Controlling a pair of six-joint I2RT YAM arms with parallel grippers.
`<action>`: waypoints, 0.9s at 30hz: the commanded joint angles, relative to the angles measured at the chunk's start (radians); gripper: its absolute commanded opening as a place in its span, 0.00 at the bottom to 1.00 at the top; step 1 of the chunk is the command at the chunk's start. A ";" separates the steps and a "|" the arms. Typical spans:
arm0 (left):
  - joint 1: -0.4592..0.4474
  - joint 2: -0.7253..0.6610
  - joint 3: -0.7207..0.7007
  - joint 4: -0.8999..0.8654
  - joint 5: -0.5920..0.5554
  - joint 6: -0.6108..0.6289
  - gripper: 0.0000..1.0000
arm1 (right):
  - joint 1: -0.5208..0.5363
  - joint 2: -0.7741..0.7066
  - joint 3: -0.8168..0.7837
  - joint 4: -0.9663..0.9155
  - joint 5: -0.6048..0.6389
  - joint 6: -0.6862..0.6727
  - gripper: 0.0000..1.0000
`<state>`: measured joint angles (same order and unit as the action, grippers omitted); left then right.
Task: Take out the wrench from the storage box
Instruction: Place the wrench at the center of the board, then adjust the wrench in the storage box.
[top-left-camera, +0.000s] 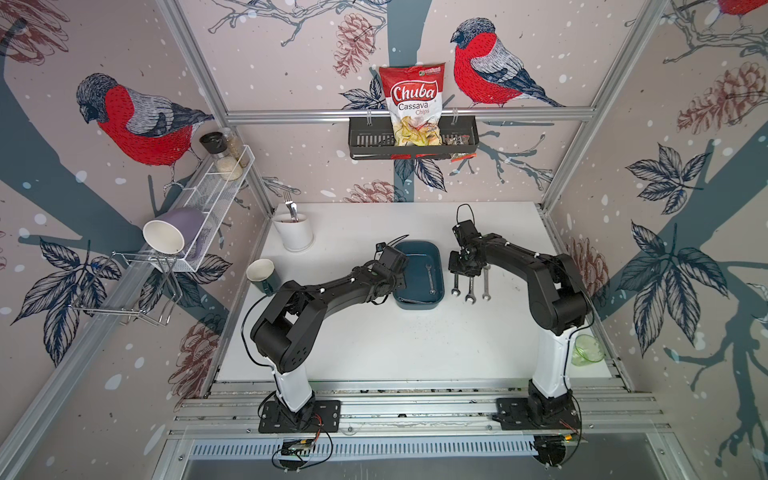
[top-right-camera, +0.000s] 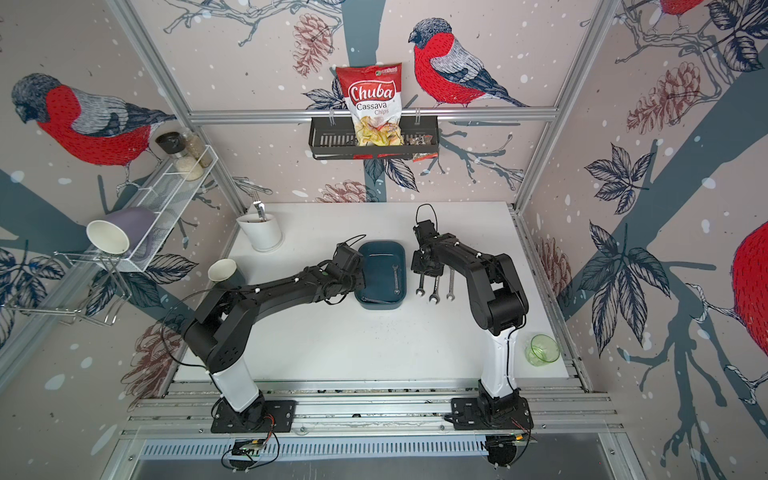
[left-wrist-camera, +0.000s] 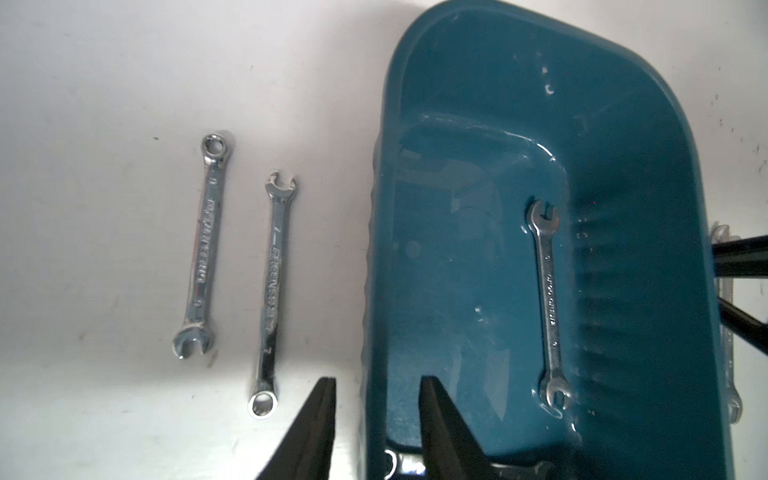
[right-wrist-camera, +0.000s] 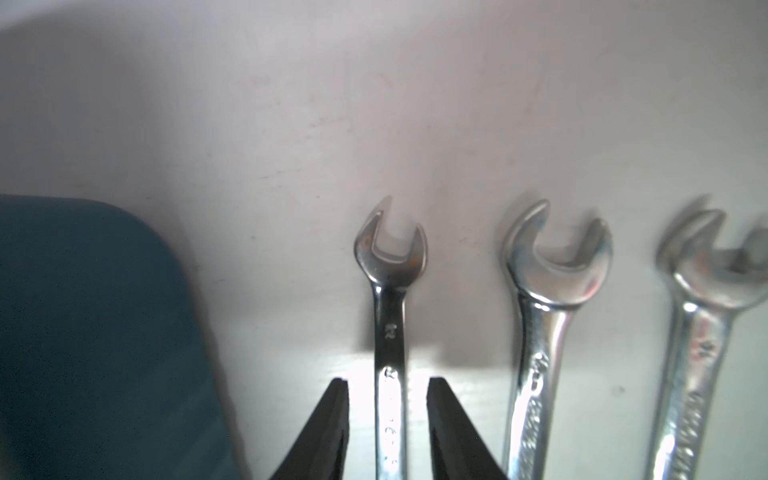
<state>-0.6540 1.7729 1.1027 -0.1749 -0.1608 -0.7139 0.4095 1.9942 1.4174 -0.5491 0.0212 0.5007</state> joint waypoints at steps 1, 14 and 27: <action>-0.001 -0.025 0.028 -0.069 -0.069 0.031 0.43 | -0.001 -0.045 0.019 -0.038 0.019 0.009 0.41; -0.071 0.026 0.256 -0.164 -0.098 0.152 0.41 | 0.001 -0.265 -0.111 0.091 -0.108 0.088 0.43; -0.122 0.350 0.493 -0.216 0.006 0.168 0.45 | -0.001 -0.288 -0.270 0.286 -0.235 0.165 0.45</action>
<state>-0.7685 2.0991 1.5692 -0.3618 -0.1730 -0.5568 0.4076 1.6981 1.1553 -0.3351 -0.1776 0.6350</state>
